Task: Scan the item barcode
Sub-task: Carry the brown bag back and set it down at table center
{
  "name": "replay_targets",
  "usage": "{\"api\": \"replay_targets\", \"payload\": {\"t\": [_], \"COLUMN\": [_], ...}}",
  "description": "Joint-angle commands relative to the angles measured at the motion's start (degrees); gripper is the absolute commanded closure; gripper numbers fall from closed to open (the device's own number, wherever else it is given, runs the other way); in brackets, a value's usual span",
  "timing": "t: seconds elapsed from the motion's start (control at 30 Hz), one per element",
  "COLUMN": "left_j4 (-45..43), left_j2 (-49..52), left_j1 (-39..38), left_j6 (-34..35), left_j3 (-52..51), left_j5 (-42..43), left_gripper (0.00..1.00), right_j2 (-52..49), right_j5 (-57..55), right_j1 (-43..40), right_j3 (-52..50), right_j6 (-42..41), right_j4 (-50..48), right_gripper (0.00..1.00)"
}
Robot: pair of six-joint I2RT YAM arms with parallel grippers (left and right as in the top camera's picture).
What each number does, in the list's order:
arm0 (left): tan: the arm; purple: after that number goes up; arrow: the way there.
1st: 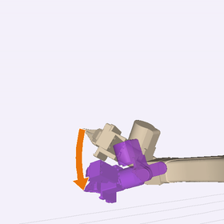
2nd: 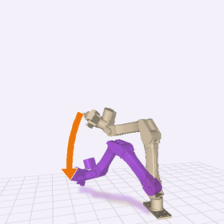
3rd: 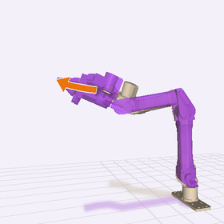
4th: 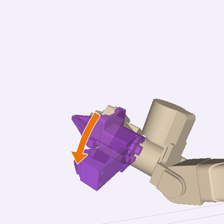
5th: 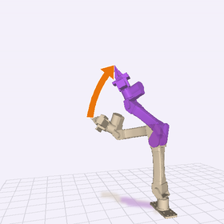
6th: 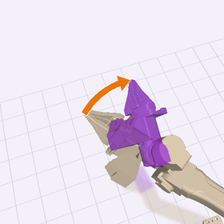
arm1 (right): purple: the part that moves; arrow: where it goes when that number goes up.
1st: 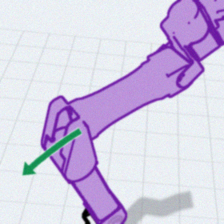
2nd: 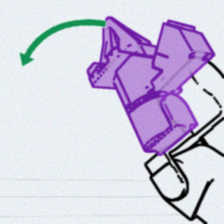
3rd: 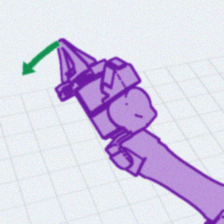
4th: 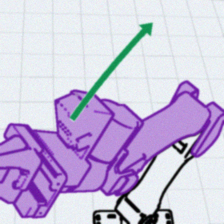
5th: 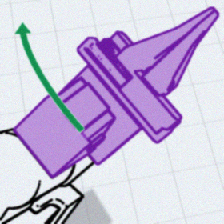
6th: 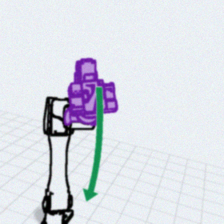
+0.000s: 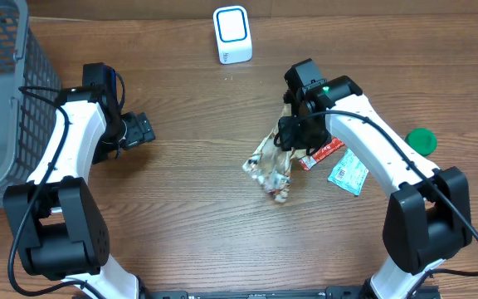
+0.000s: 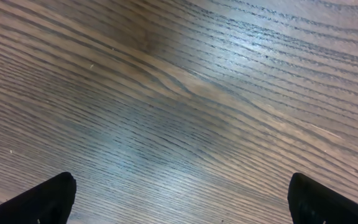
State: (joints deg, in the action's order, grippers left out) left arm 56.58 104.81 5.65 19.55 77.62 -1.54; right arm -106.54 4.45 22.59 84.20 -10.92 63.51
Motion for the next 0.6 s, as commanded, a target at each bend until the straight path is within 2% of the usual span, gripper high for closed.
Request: {"api": "replay_targets", "payload": {"t": [0.0,0.1,0.57], "left_j4": [0.0,0.0,0.0], "left_j2": [0.5,0.5,0.5], "left_j1": [-0.1,-0.1,-0.1], "left_j6": [0.3,0.3,0.3], "left_j3": [0.9,0.9,0.9], "left_j5": [0.3,0.3,0.3], "left_gripper": [0.0,0.0,0.0], "right_j2": [0.0,0.0,0.0], "right_j5": [-1.9,-2.5,-2.5], "right_j1": [-0.1,-0.1,-0.1], "right_j3": [-0.6,-0.7,-0.6], "right_j6": [-0.7,-0.7,-0.7], "right_j4": [-0.2,0.3,-2.2], "right_gripper": [0.21,0.0,0.0]}}
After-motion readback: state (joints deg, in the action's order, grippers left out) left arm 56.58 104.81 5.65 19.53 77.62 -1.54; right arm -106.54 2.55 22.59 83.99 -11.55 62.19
